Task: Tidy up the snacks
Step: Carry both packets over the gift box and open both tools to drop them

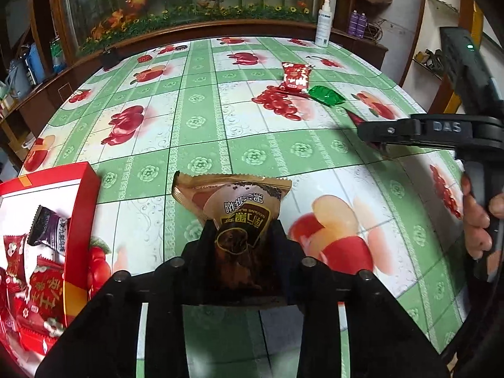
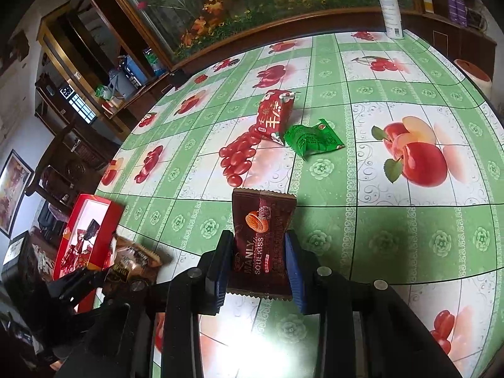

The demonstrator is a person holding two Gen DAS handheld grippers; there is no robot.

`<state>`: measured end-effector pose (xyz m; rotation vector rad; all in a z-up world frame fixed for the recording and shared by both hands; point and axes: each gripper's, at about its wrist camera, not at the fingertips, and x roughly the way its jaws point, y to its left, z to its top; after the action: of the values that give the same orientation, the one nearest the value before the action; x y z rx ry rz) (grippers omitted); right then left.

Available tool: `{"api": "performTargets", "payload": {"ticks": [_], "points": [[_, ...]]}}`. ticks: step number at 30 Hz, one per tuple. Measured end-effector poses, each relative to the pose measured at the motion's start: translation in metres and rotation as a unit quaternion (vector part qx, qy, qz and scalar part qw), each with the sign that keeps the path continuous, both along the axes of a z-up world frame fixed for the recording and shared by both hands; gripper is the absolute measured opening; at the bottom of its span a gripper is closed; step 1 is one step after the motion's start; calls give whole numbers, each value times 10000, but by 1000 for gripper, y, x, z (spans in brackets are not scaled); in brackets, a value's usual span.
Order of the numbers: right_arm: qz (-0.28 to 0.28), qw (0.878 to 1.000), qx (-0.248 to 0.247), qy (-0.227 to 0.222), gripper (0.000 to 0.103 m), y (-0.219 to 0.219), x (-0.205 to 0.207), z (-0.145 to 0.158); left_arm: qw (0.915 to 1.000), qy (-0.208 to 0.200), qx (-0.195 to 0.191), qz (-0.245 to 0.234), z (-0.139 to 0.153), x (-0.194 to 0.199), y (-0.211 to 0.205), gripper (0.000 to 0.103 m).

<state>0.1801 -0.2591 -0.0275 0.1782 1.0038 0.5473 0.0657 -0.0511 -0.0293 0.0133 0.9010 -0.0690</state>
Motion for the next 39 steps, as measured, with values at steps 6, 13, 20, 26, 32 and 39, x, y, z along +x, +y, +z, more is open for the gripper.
{"api": "performTargets", "payload": {"ticks": [6,13,20,26,32,39], "points": [[-25,10000,72,-35,34,-2,1,-1,9997,-153,-171,-80,11,-12,-2,25],[-178,9991,309,-218,34,-5,1,5,9985,-291,-432,-154,17,-31,-2,25],[-101,9952,896,-379,34,13,-9,15,9965,-535,-644,-29,35,-53,21,25],[372,9889,1349,-497,33,70,-28,24,9924,-942,-627,477,57,-82,67,25],[965,9752,1950,-411,33,143,-46,29,9821,-1207,-491,1359,63,-107,133,25],[1710,9596,2211,-338,34,232,-72,32,9653,-1240,-168,2291,52,-123,186,25]]}}
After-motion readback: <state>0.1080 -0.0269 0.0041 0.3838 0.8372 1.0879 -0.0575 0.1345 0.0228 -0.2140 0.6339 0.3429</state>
